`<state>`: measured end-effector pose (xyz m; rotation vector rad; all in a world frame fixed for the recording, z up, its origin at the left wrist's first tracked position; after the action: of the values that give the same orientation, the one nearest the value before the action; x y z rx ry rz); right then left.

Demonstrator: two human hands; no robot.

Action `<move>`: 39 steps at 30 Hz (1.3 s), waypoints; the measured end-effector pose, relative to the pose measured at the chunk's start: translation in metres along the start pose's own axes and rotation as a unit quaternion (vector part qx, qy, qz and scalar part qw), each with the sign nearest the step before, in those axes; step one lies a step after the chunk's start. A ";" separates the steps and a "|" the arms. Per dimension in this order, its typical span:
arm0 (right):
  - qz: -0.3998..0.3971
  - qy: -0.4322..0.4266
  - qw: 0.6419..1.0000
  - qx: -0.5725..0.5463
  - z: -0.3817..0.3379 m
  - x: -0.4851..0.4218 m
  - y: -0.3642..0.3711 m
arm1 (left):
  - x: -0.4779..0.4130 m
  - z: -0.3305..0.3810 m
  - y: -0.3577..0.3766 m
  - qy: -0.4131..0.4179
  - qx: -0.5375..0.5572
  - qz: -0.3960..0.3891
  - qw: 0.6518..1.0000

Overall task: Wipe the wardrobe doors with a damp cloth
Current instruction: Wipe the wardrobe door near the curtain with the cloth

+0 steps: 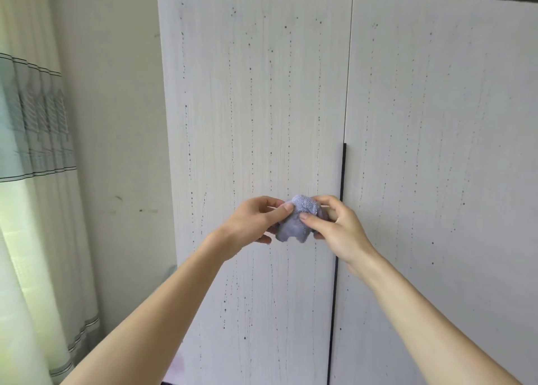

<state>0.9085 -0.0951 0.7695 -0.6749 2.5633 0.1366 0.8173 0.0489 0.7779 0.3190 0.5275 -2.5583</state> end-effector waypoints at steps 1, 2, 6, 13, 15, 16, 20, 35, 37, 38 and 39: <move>-0.001 0.002 1.000 -0.013 0.002 -0.002 0.005 | -0.001 -0.004 -0.004 0.002 -0.021 -0.009 1.000; -0.005 0.009 0.999 -0.032 0.004 -0.002 0.009 | -0.002 -0.008 -0.009 0.005 -0.036 -0.011 0.999; -0.012 0.093 0.984 -0.152 0.025 0.005 0.018 | -0.002 -0.029 -0.028 -0.001 0.030 -0.025 0.999; 0.019 0.147 0.975 -0.166 0.067 0.025 0.033 | 0.023 -0.098 -0.014 -0.133 0.201 -0.089 0.967; 0.056 0.117 0.984 -0.122 0.065 0.026 0.031 | 0.029 -0.107 -0.010 -0.149 0.203 -0.101 0.963; 0.073 0.098 0.987 -0.104 0.063 0.025 0.030 | 0.034 -0.110 -0.008 -0.155 0.197 -0.116 0.961; 0.084 0.050 0.989 -0.107 0.052 0.020 0.025 | 0.042 -0.120 -0.006 -0.159 0.170 -0.150 0.961; 0.053 0.091 0.994 -0.033 0.093 0.026 -0.025 | 0.029 -0.104 0.017 -0.096 0.145 0.095 0.980; 0.038 0.146 0.985 -0.084 0.104 0.035 -0.022 | 0.030 -0.111 0.026 -0.143 0.203 0.104 0.963; 0.023 0.178 0.978 -0.105 0.113 0.041 -0.019 | 0.033 -0.115 0.033 -0.169 0.216 0.097 0.957; 0.004 0.213 0.970 -0.118 0.123 0.048 -0.015 | 0.035 -0.120 0.039 -0.190 0.209 0.087 0.955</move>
<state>0.9317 -0.1036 0.6390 -0.8609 2.9922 0.3346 0.8230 0.0534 0.6470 0.0068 -0.1820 -2.4517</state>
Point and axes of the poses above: each hand's wrist, its own x-axis away from the middle knuckle, its own y-axis out of the palm, z = x × y, the point moved 7 cm from there along -x, towards the middle knuckle, and after that the axes turned 6 degrees about z, right-handed, at the moved point
